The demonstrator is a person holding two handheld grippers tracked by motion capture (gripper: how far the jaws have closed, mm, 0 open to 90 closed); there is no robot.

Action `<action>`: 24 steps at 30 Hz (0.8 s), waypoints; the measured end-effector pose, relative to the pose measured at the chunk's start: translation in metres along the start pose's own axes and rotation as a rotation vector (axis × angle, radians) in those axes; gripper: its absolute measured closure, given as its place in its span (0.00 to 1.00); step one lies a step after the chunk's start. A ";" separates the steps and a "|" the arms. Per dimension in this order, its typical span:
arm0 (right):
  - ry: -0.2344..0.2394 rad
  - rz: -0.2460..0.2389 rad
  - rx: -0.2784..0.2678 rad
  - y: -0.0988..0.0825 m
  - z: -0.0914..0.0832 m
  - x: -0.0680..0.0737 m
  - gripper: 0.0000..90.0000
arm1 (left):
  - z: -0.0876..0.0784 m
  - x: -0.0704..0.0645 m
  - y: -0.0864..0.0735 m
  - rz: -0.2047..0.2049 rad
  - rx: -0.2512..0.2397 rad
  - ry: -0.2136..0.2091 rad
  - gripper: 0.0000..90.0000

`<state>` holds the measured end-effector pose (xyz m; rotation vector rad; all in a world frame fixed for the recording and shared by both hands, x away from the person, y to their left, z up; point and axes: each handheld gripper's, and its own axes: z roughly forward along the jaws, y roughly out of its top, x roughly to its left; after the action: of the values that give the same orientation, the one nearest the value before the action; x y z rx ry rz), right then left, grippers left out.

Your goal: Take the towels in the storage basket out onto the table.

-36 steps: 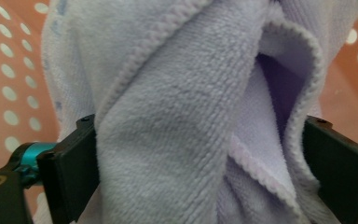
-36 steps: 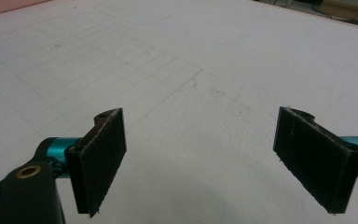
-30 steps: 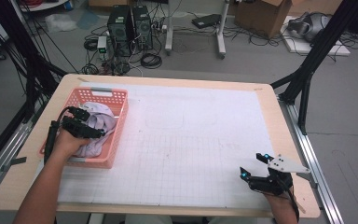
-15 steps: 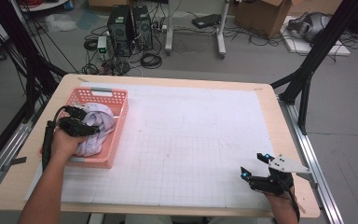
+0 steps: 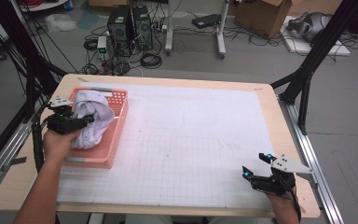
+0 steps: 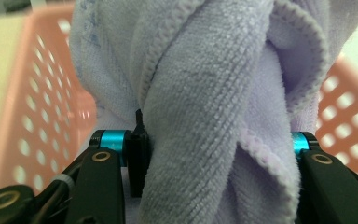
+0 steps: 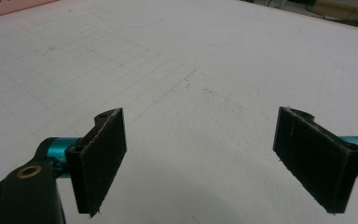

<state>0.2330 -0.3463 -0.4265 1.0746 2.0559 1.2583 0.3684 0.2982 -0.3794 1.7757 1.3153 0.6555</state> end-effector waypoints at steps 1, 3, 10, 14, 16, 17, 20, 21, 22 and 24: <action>0.000 0.000 0.000 0.000 0.000 0.000 0.18 | 0.000 0.000 0.000 0.000 0.000 0.000 0.55; 0.003 -0.002 0.004 0.000 0.000 0.001 0.18 | -0.007 0.001 0.000 -0.005 -0.055 -0.010 0.55; 0.003 -0.002 0.002 0.000 0.001 0.001 0.18 | -0.025 0.003 -0.001 -0.018 -0.230 -0.046 0.55; 0.003 -0.002 0.003 0.000 0.001 0.002 0.18 | -0.031 0.003 -0.002 -0.006 -0.305 -0.063 0.55; 0.003 -0.003 0.001 0.001 0.001 0.002 0.18 | -0.035 0.001 -0.002 0.009 -0.351 -0.086 0.55; 0.003 -0.003 0.001 0.001 0.001 0.002 0.18 | -0.035 0.001 -0.002 0.009 -0.351 -0.086 0.55; 0.005 -0.008 0.001 0.001 0.001 0.002 0.18 | -0.038 -0.002 -0.001 0.031 -0.391 -0.106 0.55; 0.005 -0.008 0.001 0.001 0.001 0.002 0.18 | -0.038 -0.002 -0.001 0.031 -0.391 -0.106 0.55; 0.004 -0.009 0.002 0.001 0.001 0.002 0.18 | -0.040 -0.003 0.001 0.035 -0.411 -0.117 0.55; 0.004 -0.007 0.000 0.001 0.001 0.003 0.18 | -0.041 -0.003 0.002 0.036 -0.422 -0.123 0.55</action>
<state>0.2328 -0.3434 -0.4260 1.0648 2.0606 1.2582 0.3360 0.3070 -0.3560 1.4711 0.9787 0.7674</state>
